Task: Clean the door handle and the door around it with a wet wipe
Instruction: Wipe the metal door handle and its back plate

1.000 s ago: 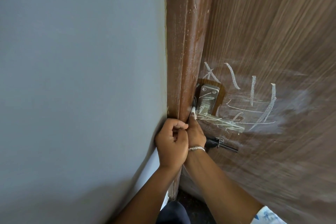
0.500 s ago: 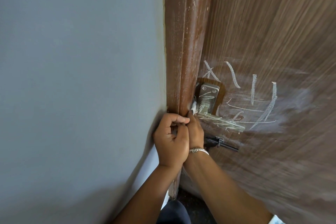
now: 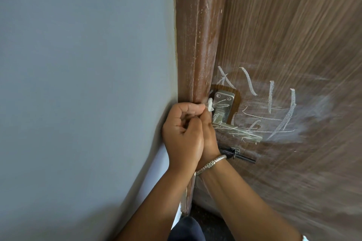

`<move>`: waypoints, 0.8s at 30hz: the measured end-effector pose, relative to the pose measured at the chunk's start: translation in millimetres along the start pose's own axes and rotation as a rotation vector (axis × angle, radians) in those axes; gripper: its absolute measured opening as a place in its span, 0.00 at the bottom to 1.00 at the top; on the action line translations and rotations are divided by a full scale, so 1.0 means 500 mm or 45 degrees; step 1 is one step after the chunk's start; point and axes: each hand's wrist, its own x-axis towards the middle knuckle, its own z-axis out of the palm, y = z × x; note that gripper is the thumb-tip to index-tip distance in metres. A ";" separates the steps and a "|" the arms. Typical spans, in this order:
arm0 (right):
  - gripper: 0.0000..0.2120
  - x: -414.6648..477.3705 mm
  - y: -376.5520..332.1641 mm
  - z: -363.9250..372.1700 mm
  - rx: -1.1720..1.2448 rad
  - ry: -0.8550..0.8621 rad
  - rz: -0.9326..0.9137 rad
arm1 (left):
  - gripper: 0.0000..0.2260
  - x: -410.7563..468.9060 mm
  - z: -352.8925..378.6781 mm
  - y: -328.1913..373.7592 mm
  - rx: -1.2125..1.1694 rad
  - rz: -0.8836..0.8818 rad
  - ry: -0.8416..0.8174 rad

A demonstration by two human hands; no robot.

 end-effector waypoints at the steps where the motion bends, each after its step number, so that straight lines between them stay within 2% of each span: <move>1: 0.18 0.006 -0.006 -0.004 -0.020 0.005 -0.006 | 0.18 0.002 0.002 0.004 -0.022 -0.003 0.000; 2: 0.16 0.016 -0.001 -0.002 -0.087 0.077 -0.038 | 0.18 0.003 0.003 0.007 -0.051 -0.008 0.001; 5: 0.11 0.040 0.000 0.008 -0.202 -0.037 -0.071 | 0.17 0.002 0.002 0.012 -0.138 -0.015 -0.018; 9: 0.10 0.040 -0.010 -0.008 -0.132 0.029 -0.048 | 0.15 0.000 0.001 0.009 -0.241 -0.035 -0.048; 12: 0.10 0.051 -0.019 -0.028 0.049 -0.032 0.088 | 0.16 -0.004 0.001 0.006 -0.303 -0.052 -0.056; 13: 0.10 0.056 -0.021 -0.034 0.161 -0.101 0.183 | 0.16 -0.004 0.001 0.006 -0.306 -0.053 -0.057; 15: 0.09 0.066 -0.023 -0.044 0.483 -0.106 0.425 | 0.15 -0.003 0.002 0.006 -0.310 -0.057 -0.060; 16: 0.10 0.071 -0.017 -0.047 0.494 -0.091 0.460 | 0.14 -0.003 0.001 0.006 -0.304 -0.062 -0.058; 18: 0.10 0.077 -0.006 -0.055 0.193 -0.112 0.321 | 0.12 -0.003 0.000 0.003 -0.273 -0.082 -0.050; 19: 0.09 0.080 -0.002 -0.060 -0.090 -0.134 0.209 | 0.11 -0.005 -0.001 0.001 -0.262 -0.101 -0.050; 21: 0.13 0.087 0.006 -0.061 -0.626 -0.068 0.021 | 0.14 -0.009 -0.002 -0.004 -0.259 -0.152 -0.060; 23: 0.15 0.087 0.010 -0.059 -0.827 0.053 -0.081 | 0.14 -0.012 -0.002 -0.003 -0.255 -0.163 -0.064; 24: 0.14 0.084 0.011 -0.056 -0.809 0.104 -0.087 | 0.12 -0.012 -0.002 0.000 -0.260 -0.151 -0.058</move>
